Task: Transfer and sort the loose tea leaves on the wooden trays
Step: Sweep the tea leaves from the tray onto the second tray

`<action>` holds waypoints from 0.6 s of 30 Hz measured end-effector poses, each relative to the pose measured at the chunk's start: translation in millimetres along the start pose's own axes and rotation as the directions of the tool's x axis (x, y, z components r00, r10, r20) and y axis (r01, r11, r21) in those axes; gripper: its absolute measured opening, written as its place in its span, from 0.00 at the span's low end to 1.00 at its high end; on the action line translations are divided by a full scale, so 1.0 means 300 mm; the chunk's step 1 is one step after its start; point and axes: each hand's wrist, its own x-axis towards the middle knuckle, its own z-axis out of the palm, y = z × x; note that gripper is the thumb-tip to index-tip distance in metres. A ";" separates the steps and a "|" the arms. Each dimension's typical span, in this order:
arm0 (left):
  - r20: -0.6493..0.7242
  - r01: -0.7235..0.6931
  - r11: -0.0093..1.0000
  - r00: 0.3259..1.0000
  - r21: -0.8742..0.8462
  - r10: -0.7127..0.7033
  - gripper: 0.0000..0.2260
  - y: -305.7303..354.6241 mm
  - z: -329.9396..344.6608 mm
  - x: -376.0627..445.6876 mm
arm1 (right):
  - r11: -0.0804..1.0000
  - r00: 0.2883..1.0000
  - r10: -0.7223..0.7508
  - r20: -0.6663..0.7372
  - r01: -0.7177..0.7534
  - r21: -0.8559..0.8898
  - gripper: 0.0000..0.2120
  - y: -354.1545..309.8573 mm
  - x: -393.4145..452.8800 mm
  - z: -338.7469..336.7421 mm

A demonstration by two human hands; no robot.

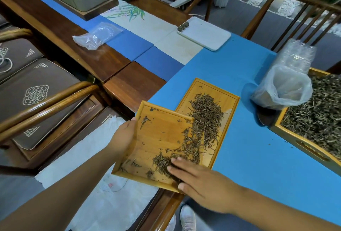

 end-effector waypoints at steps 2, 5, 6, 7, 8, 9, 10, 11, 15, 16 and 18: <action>0.012 -0.006 1.000 1.000 -0.010 0.006 0.22 0.004 0.006 -0.001 | 1.000 0.999 -0.029 0.026 0.029 0.000 0.25 -0.023 -0.007 0.012; 0.021 0.010 0.999 1.000 -0.035 -0.009 0.21 0.007 0.011 0.001 | 0.999 0.999 -0.043 0.033 0.042 0.004 0.27 -0.030 -0.010 0.029; 0.023 0.019 0.999 1.000 -0.041 -0.018 0.21 0.007 0.012 0.001 | 0.999 0.999 -0.042 0.026 0.043 -0.010 0.27 -0.025 -0.010 0.035; 0.026 0.023 0.999 0.999 -0.046 -0.022 0.21 0.007 0.013 0.002 | 0.999 0.999 -0.042 0.016 0.042 -0.025 0.26 -0.018 -0.009 0.041; 0.030 0.022 0.998 0.999 -0.050 -0.021 0.21 0.006 0.015 0.004 | 0.999 0.999 -0.040 0.007 0.040 -0.032 0.25 -0.008 -0.008 0.045; 0.032 0.019 0.998 0.999 -0.052 -0.017 0.21 0.005 0.016 0.005 | 0.999 0.999 -0.033 0.004 0.033 -0.032 0.25 0.001 -0.005 0.048; 0.030 0.017 0.999 0.999 -0.051 -0.015 0.20 0.005 0.017 0.007 | 0.999 1.000 -0.022 0.004 0.022 -0.029 0.25 0.011 -0.002 0.048; 0.026 0.019 0.998 1.000 -0.052 -0.018 0.20 0.006 0.018 0.008 | 1.000 1.000 -0.008 0.003 0.008 -0.023 0.25 0.022 0.001 0.046; 0.029 0.032 0.998 0.999 -0.062 -0.030 0.20 0.005 0.019 0.014 | 0.998 0.998 0.042 -0.048 -0.044 -0.038 0.27 0.072 0.021 0.037; 0.029 0.033 0.998 0.999 -0.055 -0.032 0.21 0.004 0.019 0.015 | 0.997 0.996 0.057 -0.062 -0.060 -0.042 0.27 0.085 0.026 0.031; 0.028 0.033 0.998 0.999 -0.046 -0.032 0.21 0.003 0.021 0.016 | 0.995 0.992 0.088 -0.089 -0.091 -0.037 0.26 0.113 0.036 0.019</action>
